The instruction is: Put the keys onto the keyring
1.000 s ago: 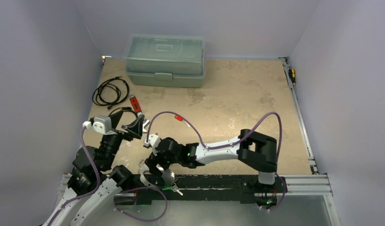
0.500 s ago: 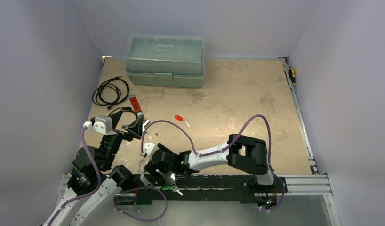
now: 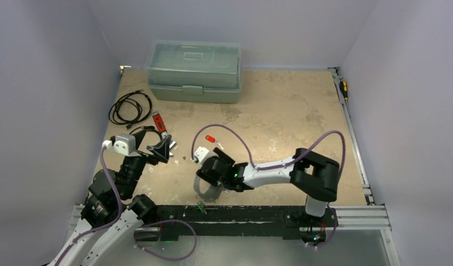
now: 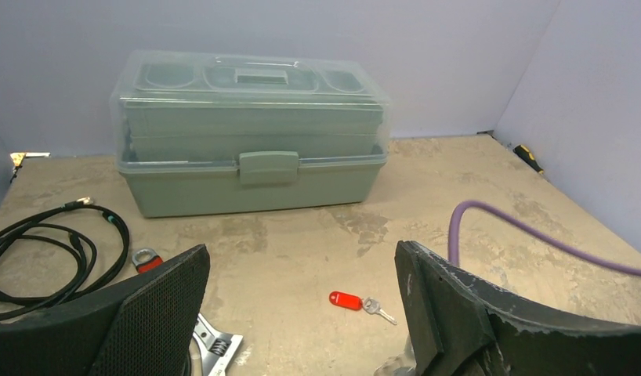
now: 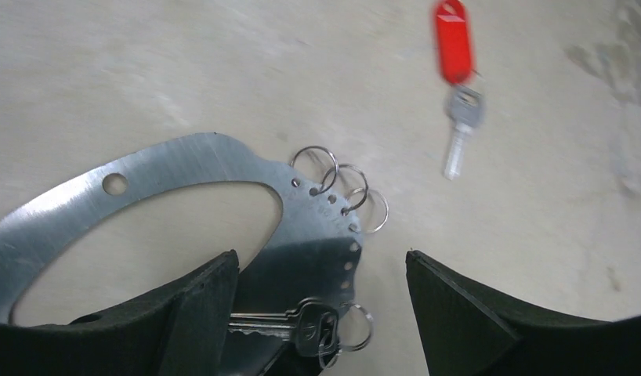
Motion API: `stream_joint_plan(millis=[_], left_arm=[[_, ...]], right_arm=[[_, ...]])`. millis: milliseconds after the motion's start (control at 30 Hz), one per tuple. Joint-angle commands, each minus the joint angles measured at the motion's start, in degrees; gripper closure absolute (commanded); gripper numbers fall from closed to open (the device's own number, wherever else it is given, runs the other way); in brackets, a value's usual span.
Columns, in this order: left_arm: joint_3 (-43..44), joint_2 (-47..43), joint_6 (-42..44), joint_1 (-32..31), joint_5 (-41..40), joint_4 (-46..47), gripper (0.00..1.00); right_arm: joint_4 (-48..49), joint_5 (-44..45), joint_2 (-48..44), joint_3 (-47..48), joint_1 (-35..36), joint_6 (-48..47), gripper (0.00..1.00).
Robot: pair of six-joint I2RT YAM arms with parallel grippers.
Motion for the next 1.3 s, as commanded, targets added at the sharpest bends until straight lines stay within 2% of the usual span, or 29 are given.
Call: stream_joint_plan(millis=[0, 133, 233, 367, 433, 633, 867, 1133, 1267], left_arm=[[1.5, 1.5, 1.3, 0.0, -0.6, 0.8, 0.12], [1.5, 2.4, 1.3, 0.2, -0.7, 1.1, 0.12], [1.5, 2.7, 1.3, 0.5, -0.4, 1.2, 0.12], [1.3, 3.0, 1.2, 0.6, -0.2, 1.2, 0.12], [1.3, 3.2, 1.2, 0.6, 0.3, 1.2, 0.12], [1.3, 2.8, 1.3, 0.6, 0.7, 1.1, 0.12], [1.3, 2.5, 1.3, 0.7, 0.5, 0.8, 0.12], [1.3, 2.5, 1.3, 0.6, 0.2, 0.5, 0.12], [1.3, 2.7, 1.5, 0.6, 0.1, 0.6, 0.12]], right_arm=[[-3.1, -1.1, -9.3, -2.2, -5.0, -3.5, 0.18], [0.9, -7.5, -14.4, -1.5, -6.6, 2.3, 0.18], [1.6, -10.9, -13.1, 0.1, -8.5, 11.2, 0.2], [-6.0, -8.1, -7.3, 5.5, -10.2, 23.9, 0.25], [-8.9, -9.4, -5.3, 6.6, -11.0, 27.3, 0.27], [-5.3, -15.0, -4.5, 3.3, -15.1, 29.0, 0.42], [-1.3, -20.3, -3.9, 1.0, -18.8, 26.8, 0.46], [0.6, -24.5, -1.7, 0.1, -20.3, 26.4, 0.59], [0.6, -25.2, -1.1, 0.1, -20.4, 26.1, 0.61]])
